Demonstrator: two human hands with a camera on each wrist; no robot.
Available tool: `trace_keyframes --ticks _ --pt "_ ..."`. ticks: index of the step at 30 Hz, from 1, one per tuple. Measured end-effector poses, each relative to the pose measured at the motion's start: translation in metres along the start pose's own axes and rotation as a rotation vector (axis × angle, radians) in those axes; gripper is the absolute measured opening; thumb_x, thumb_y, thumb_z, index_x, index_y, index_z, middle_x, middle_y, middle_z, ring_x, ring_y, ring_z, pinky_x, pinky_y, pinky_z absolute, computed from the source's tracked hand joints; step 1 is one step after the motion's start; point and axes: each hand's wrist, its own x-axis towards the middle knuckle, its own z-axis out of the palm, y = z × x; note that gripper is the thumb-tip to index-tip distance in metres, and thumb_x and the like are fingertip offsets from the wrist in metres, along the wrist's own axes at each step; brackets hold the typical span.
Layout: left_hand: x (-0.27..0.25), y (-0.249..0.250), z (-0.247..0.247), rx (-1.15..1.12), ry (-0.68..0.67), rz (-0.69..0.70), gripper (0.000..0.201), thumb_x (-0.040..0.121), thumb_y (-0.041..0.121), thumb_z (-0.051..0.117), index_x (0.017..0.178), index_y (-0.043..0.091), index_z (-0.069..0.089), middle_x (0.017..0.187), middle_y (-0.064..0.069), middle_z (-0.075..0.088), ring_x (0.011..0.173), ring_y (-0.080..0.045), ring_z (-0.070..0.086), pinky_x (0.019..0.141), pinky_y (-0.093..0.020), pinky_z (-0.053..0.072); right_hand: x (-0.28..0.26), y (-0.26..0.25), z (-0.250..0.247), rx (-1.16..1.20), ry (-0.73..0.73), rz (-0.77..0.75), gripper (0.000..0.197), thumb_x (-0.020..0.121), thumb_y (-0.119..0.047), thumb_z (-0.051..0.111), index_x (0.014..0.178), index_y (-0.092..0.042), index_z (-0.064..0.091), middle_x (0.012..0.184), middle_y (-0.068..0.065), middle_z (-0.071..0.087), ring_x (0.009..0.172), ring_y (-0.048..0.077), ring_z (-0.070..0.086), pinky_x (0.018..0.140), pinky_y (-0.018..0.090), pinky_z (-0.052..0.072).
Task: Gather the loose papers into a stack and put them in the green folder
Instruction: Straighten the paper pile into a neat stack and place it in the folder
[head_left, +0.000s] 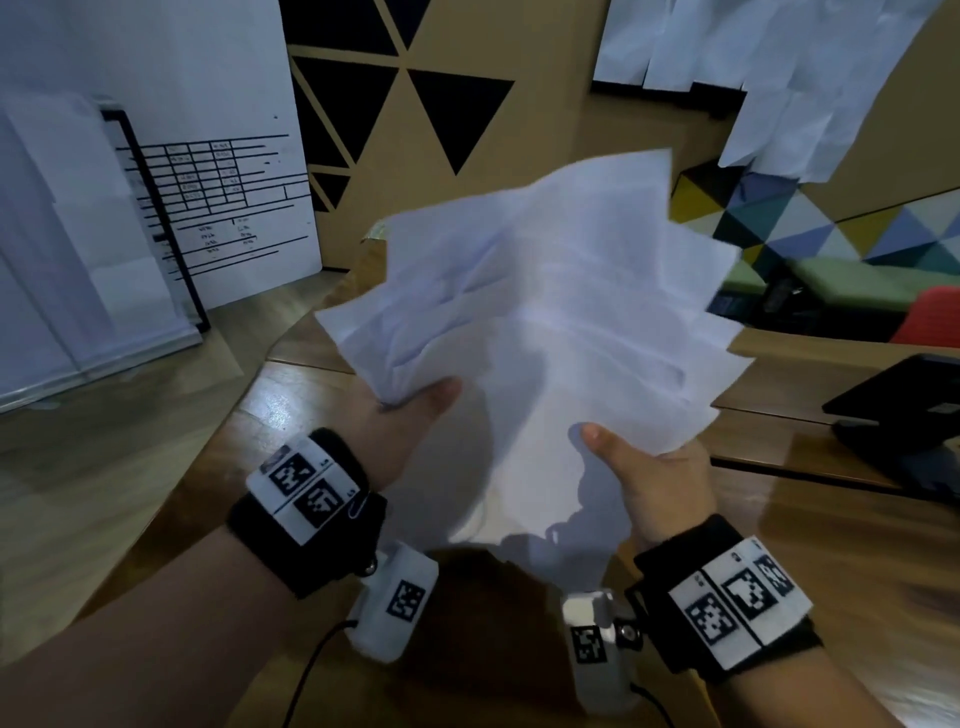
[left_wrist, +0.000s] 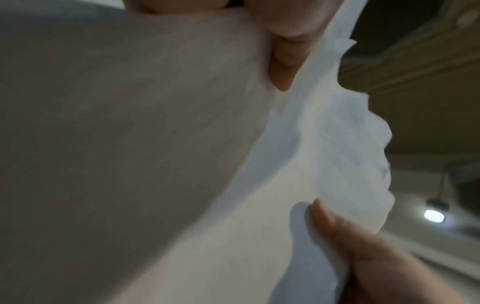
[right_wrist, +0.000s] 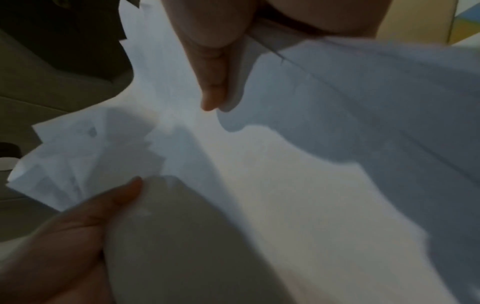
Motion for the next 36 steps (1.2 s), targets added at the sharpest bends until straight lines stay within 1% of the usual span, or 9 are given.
trace_keyframes --ticks 3,7,11,17,20,23,26,31,36 --pt "-0.007 0.000 -0.015 -0.101 -0.021 0.012 0.071 0.043 0.056 0.077 0.105 0.024 0.067 0.106 0.000 0.070 0.103 -0.020 0.066 0.089 -0.038 0.053 -0.005 -0.004 -0.002 0.007 -0.066 -0.046 0.053 0.051 -0.025 0.080 0.102 -0.019 0.066 0.101 0.002 0.075 0.098 0.021 0.069 0.084 0.034 0.056" --pt "-0.010 -0.017 -0.020 -0.075 -0.156 0.019 0.052 0.045 0.042 0.085 0.093 0.027 0.070 0.092 0.008 0.076 0.093 -0.015 0.071 0.079 -0.031 0.058 -0.005 0.011 -0.007 -0.051 -0.046 -0.009 0.056 0.059 -0.004 0.078 0.112 -0.003 0.062 0.103 0.012 0.073 0.095 0.026 0.070 0.080 0.038 0.057" --pt "-0.011 -0.030 -0.017 -0.119 -0.165 -0.002 0.041 0.060 0.006 0.083 0.080 0.041 0.074 0.080 0.017 0.076 0.077 -0.001 0.070 0.071 -0.021 0.059 -0.008 0.018 -0.016 0.042 -0.037 0.067 0.037 0.055 -0.008 0.076 0.091 -0.013 0.068 0.079 -0.005 0.077 0.074 0.010 0.072 0.062 0.020 0.056" --pt "-0.007 -0.020 -0.021 -0.042 -0.232 -0.019 0.065 0.026 0.061 0.083 0.087 0.043 0.072 0.092 0.013 0.075 0.090 -0.006 0.070 0.078 -0.024 0.057 -0.009 0.005 -0.016 0.092 -0.139 0.078 0.044 0.053 0.003 0.073 0.094 -0.012 0.067 0.085 0.000 0.077 0.080 0.015 0.073 0.070 0.028 0.059" --pt "-0.007 0.005 -0.007 0.081 -0.183 0.063 0.071 0.041 0.055 0.072 0.109 0.036 0.064 0.117 -0.005 0.069 0.102 -0.023 0.066 0.088 -0.040 0.055 -0.011 -0.009 -0.002 0.076 -0.078 0.012 0.038 0.053 0.001 0.077 0.087 -0.014 0.068 0.078 -0.005 0.077 0.074 0.011 0.072 0.071 0.025 0.059" --pt "-0.010 0.021 -0.003 0.105 -0.174 0.244 0.050 0.058 0.047 0.063 0.108 0.051 0.061 0.134 -0.004 0.058 0.115 -0.020 0.061 0.099 -0.042 0.049 -0.012 -0.020 0.006 0.126 -0.011 -0.066 0.033 0.046 -0.015 0.079 0.079 -0.021 0.075 0.084 -0.004 0.077 0.082 0.015 0.072 0.076 0.030 0.059" --pt "-0.013 0.006 -0.006 -0.015 -0.153 0.094 0.068 0.053 0.046 0.070 0.119 0.034 0.060 0.106 -0.001 0.070 0.100 -0.020 0.066 0.094 -0.047 0.052 -0.012 -0.019 0.005 0.065 0.066 -0.134 0.043 0.057 -0.006 0.078 0.092 -0.027 0.064 0.093 -0.001 0.072 0.083 0.008 0.070 0.082 0.036 0.056" --pt "-0.019 -0.021 -0.004 -0.015 -0.083 -0.082 0.035 0.047 0.043 0.073 0.081 0.035 0.072 0.078 0.004 0.075 0.080 -0.023 0.072 0.074 -0.042 0.059 -0.013 -0.015 0.004 -0.006 0.081 -0.100 0.030 0.077 0.008 0.064 0.086 -0.021 0.066 0.076 -0.006 0.075 0.071 0.007 0.070 0.082 0.039 0.055" --pt "-0.025 -0.015 -0.017 -0.180 -0.117 0.003 0.029 0.056 0.015 0.081 0.081 0.027 0.074 0.079 0.012 0.076 0.077 -0.006 0.071 0.067 -0.022 0.059 -0.019 -0.029 -0.001 0.048 0.070 -0.243 0.023 0.061 -0.032 0.081 0.079 -0.029 0.067 0.077 -0.010 0.072 0.075 0.011 0.066 0.071 0.031 0.055"
